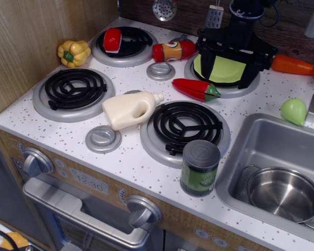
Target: Put sushi on plate
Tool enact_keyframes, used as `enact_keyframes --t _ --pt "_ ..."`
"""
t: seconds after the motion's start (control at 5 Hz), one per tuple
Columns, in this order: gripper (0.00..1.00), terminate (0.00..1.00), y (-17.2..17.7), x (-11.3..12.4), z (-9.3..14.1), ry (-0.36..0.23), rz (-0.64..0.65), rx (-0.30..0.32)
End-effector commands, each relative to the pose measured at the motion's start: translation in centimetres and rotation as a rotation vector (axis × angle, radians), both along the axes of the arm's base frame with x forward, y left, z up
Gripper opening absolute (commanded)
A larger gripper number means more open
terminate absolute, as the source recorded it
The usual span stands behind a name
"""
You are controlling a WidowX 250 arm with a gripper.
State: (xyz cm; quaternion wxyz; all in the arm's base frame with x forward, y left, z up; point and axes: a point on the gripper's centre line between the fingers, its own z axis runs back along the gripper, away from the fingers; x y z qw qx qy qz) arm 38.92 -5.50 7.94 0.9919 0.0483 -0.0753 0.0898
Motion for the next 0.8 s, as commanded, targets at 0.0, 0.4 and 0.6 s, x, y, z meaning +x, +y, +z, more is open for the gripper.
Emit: enact_keyframes --t 0.0,0.4,0.6 --pt "1.0 0.0 0.0 0.0 0.0 0.0 0.0 0.0" --pt "1.0 0.0 4.7 0.9 0.6 -0.046 -0.008 0.148" --pt "1.0 0.0 9.4 1.7 1.6 -0.161 0.101 0.239"
